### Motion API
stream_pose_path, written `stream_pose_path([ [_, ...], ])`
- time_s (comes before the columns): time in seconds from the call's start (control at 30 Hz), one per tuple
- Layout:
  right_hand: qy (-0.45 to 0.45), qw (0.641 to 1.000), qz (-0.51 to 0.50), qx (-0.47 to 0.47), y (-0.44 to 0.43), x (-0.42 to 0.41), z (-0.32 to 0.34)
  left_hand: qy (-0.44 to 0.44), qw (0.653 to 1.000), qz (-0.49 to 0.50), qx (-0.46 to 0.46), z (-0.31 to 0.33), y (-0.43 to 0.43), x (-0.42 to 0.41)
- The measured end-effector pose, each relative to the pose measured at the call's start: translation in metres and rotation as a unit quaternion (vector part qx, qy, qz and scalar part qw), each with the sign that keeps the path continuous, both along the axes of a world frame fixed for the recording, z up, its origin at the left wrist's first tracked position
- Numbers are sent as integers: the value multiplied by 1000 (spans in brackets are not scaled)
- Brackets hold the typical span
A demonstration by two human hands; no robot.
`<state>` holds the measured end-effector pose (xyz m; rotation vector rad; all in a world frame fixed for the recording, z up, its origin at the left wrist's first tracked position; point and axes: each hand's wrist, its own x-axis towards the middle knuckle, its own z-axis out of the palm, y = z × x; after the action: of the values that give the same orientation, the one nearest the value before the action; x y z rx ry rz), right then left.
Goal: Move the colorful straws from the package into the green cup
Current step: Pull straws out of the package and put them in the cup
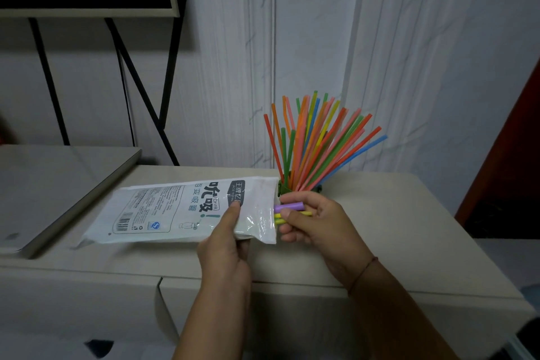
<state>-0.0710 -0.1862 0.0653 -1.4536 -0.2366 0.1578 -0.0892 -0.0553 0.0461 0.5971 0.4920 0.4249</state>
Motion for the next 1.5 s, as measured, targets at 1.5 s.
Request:
stream_pose_path([
  [1.5,102,973,-93,186,11,10,-5,1,1000,5,-22,-10,-2,11],
])
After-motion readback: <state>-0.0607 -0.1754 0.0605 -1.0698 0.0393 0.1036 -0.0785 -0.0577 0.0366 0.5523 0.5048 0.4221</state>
